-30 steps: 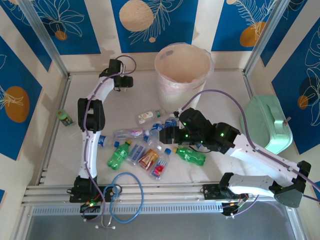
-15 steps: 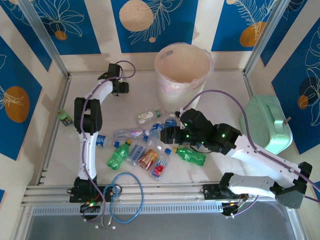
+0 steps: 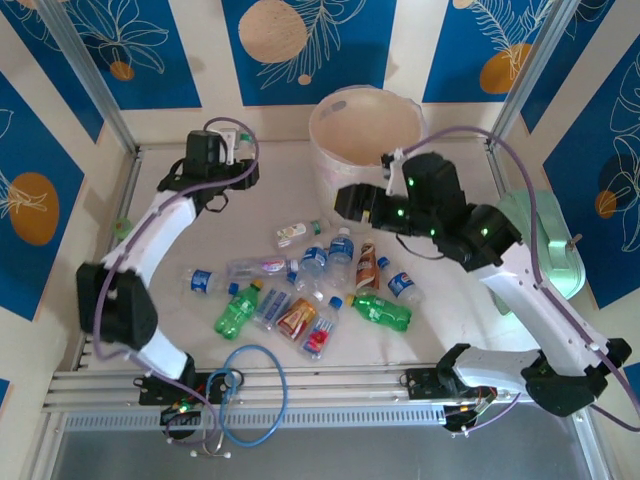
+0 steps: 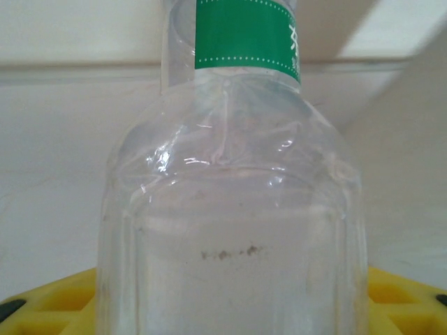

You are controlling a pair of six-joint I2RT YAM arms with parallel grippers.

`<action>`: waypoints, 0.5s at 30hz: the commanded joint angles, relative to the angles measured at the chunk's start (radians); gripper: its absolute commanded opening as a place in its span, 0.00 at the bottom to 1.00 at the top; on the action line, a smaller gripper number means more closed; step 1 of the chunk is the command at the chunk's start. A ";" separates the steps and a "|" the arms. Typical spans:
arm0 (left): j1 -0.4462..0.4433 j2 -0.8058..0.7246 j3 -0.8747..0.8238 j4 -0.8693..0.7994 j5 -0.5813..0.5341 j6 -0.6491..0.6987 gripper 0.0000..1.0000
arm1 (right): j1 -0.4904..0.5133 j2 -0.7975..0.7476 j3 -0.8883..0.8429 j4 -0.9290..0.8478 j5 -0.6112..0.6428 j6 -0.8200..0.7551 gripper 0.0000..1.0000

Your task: Put the plastic bottles in the bin

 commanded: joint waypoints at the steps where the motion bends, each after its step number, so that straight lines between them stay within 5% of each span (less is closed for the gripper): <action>1: -0.055 -0.132 -0.067 0.010 0.140 -0.019 0.52 | -0.018 0.094 0.120 -0.012 -0.121 -0.060 0.75; 9: -0.169 -0.389 -0.145 -0.037 0.262 -0.010 0.51 | -0.047 0.341 0.473 -0.137 -0.181 -0.094 0.76; 15: -0.190 -0.470 -0.127 -0.072 0.371 0.000 0.52 | -0.041 0.396 0.505 -0.141 -0.227 -0.084 0.74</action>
